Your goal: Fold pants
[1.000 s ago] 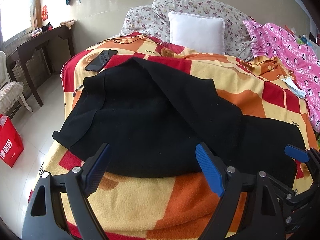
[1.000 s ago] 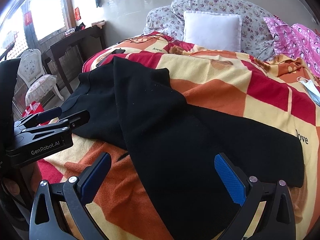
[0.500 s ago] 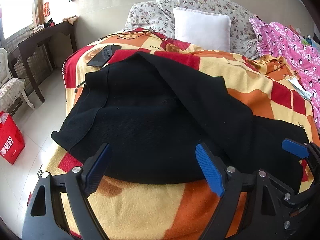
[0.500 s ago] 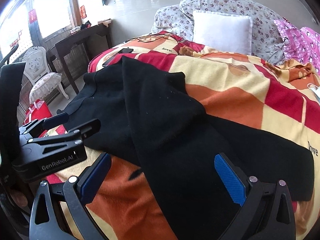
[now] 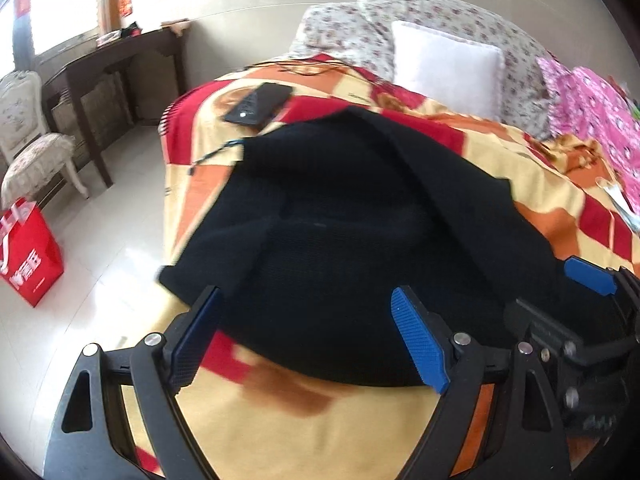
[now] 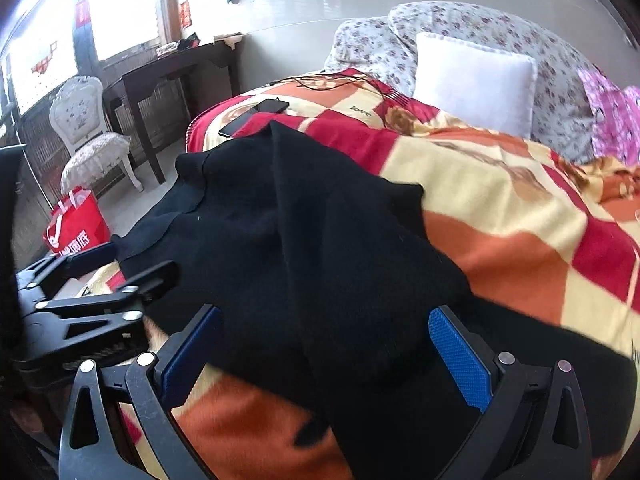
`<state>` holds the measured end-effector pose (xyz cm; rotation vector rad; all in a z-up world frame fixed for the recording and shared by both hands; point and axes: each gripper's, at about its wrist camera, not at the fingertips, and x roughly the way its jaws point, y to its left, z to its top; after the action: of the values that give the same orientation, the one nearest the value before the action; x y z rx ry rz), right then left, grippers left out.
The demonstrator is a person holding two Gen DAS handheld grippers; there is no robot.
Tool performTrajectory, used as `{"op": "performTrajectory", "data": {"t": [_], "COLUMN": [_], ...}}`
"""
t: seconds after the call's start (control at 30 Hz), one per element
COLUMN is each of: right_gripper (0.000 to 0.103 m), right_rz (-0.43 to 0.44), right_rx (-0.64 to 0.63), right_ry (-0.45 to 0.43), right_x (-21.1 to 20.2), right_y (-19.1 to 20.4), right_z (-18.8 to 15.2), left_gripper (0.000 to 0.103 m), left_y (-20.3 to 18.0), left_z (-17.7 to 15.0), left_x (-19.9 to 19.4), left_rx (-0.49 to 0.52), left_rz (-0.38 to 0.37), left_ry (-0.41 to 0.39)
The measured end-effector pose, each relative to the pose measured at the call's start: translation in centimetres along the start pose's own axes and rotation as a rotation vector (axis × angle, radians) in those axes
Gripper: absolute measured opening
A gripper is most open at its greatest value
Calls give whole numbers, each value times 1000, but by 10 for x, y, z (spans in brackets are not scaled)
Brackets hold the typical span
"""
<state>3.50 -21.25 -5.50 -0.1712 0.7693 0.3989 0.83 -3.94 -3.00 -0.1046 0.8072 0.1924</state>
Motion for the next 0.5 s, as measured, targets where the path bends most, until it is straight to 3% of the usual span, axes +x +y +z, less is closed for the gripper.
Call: {"op": "performTrajectory", "data": {"t": [0.07,0.17,0.27,0.33,0.5], "right_gripper": [101,90,55,4,4], "right_rz": [-15,-51,-82,-97,-11], "right_rx": [-20,-52,-86,-109,-92], "right_ry": [4,0,33,47,-6], "right_x": [12,29,53,61,21], "right_y": [6,13,16,14,-1], "right_z": [8,19,29,34,33], "left_gripper": [86,86,86,86,86], "left_y": [14,29,40,43,47], "left_z": [1,2,2,2,4], "left_x": [0,2,3,3,-7], "left_rx": [-22,-59,-91,-105,-131], "left_rz": [22,43,47,47,36], "left_ry": [-5,0,7,10,-7]}}
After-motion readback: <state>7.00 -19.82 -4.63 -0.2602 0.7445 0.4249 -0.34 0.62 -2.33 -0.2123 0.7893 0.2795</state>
